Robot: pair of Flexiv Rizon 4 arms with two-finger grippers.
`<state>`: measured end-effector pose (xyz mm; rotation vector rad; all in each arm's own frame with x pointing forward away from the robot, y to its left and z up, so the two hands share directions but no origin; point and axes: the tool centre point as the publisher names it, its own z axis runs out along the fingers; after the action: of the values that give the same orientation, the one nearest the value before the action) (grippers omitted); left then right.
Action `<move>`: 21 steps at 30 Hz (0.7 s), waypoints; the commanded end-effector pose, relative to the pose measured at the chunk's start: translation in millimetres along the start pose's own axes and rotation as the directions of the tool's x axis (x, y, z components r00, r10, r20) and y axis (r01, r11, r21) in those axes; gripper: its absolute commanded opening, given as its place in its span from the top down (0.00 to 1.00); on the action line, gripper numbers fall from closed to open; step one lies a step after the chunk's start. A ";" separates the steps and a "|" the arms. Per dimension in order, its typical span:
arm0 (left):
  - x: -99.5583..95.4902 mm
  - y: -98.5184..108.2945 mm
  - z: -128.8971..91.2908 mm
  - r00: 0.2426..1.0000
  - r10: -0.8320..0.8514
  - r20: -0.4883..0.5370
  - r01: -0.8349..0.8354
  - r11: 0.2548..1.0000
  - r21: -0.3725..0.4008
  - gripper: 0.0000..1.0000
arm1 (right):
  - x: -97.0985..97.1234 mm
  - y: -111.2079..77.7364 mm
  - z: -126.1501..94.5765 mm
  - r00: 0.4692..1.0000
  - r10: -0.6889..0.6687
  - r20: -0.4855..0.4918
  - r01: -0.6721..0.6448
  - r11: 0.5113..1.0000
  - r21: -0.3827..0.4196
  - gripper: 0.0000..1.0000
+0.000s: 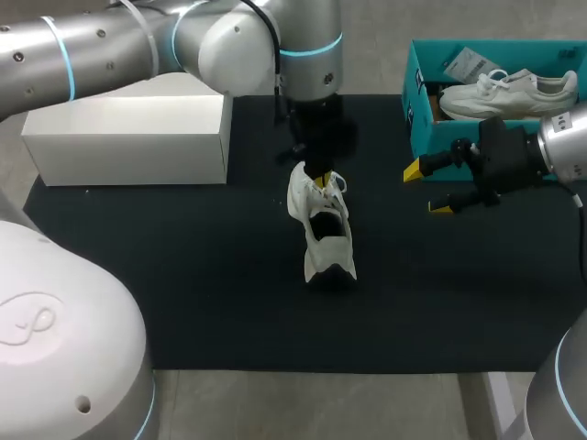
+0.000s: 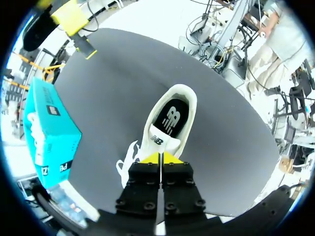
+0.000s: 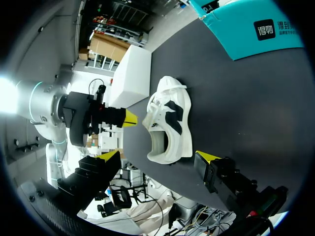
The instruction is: Take the shoe out of the shoebox, open the shoe tongue, remove and reinsert the insole, then place the shoe into the shoebox
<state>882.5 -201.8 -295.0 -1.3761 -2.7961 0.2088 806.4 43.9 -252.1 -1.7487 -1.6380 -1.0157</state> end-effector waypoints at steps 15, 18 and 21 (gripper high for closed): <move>8.0 -13.9 -10.4 0.818 -0.572 0.063 0.562 0.818 0.121 1.00 | 0.8 -0.7 0.6 1.000 0.002 0.003 -0.002 1.000 -0.001 0.00; 16.0 -17.1 -16.3 0.771 -0.636 0.037 0.624 0.766 0.157 1.00 | 0.8 -0.7 0.6 1.000 0.002 0.003 -0.002 1.000 -0.001 0.00; 16.0 -17.1 -16.3 0.771 -0.636 0.037 0.624 0.766 0.157 1.00 | 0.8 -0.7 0.6 1.000 0.002 0.003 -0.002 1.000 -0.001 0.00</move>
<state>866.7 -208.4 -276.6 -0.3789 -3.0226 0.3843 806.4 43.9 -252.2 -1.7487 -1.6380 -1.0156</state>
